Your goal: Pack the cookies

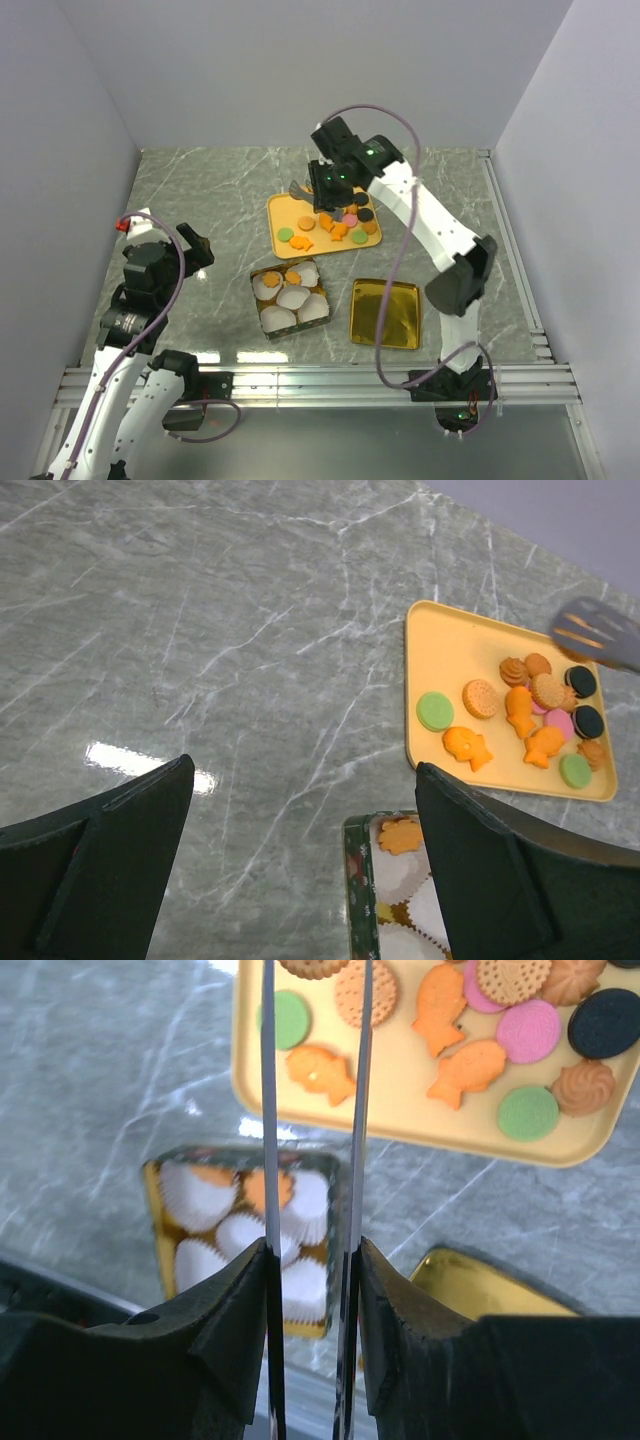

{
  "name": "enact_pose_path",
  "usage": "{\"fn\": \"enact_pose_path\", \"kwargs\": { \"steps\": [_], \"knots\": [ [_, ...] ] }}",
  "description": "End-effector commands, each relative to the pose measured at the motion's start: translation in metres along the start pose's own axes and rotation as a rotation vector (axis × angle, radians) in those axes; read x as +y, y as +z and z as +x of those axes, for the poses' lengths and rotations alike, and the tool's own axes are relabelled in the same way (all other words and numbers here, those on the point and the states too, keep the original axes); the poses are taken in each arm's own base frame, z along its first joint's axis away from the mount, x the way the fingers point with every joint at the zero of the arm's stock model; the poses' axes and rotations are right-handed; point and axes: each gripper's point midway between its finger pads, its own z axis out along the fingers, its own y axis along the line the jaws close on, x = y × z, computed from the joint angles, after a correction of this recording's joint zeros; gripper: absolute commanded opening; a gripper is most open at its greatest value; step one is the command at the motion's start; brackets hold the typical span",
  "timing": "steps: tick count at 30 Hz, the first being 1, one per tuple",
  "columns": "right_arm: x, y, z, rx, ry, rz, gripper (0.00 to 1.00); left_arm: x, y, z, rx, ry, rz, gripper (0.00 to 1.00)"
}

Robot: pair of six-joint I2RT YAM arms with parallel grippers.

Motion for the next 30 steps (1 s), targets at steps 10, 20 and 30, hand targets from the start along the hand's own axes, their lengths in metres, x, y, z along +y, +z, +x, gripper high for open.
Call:
{"fn": "enact_pose_path", "kwargs": {
  "steps": [10, 20, 30],
  "knots": [
    [0.030, -0.101, 0.083, 0.000, -0.116, -0.195, 0.34, 0.006, 0.004, -0.003, -0.016, -0.003, -0.044, 1.00],
    [0.033, -0.105, 0.157, 0.105, -0.202, -0.237, 0.34, -0.006, 0.005, 0.002, 0.007, 0.007, 0.029, 1.00],
    [0.044, -0.080, 0.183, 0.198, -0.274, -0.230, 0.34, -0.008, 0.005, 0.003, 0.019, -0.013, 0.029, 0.99]
  ]
}}
